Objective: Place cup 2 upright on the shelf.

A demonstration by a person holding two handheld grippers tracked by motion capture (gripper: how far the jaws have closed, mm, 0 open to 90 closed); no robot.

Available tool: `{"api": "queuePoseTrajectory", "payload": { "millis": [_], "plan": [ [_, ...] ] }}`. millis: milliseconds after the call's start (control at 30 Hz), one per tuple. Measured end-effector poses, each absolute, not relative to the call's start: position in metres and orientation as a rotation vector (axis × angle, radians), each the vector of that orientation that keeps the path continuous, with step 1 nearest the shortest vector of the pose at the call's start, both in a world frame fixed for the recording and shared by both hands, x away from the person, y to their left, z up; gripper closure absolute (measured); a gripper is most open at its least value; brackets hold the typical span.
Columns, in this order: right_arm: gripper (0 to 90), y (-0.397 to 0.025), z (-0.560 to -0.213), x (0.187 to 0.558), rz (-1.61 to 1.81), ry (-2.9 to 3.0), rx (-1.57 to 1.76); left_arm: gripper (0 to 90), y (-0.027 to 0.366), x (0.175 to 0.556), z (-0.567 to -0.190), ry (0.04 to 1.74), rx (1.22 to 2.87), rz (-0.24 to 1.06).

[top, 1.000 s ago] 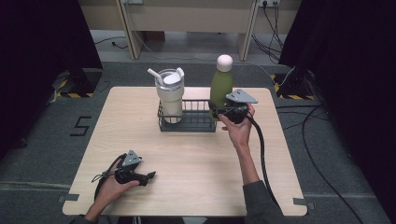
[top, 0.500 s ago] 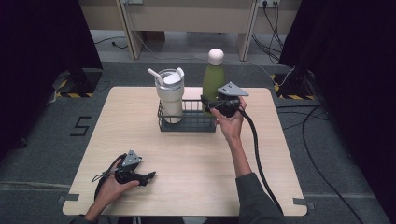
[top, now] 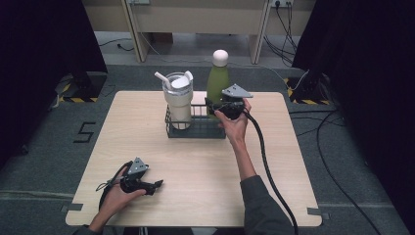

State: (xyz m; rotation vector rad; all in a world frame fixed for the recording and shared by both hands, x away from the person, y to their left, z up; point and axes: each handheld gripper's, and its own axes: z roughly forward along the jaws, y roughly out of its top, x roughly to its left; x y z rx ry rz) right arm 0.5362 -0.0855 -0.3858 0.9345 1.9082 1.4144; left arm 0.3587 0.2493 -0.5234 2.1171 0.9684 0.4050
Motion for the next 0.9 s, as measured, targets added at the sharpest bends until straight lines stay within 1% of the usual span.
{"api": "queuePoseTrajectory", "payload": {
  "millis": [267,900],
  "plan": [
    [21.0,-0.078,-0.389,0.542,1.417,1.914,0.927,12.9,0.249,0.359,-0.524,0.968,2.116,0.406],
    [20.9,-0.071,-0.415,0.553,1.401,1.929,0.955,12.9,0.249,0.359,-0.524,0.968,2.116,0.406]
  ]
}}
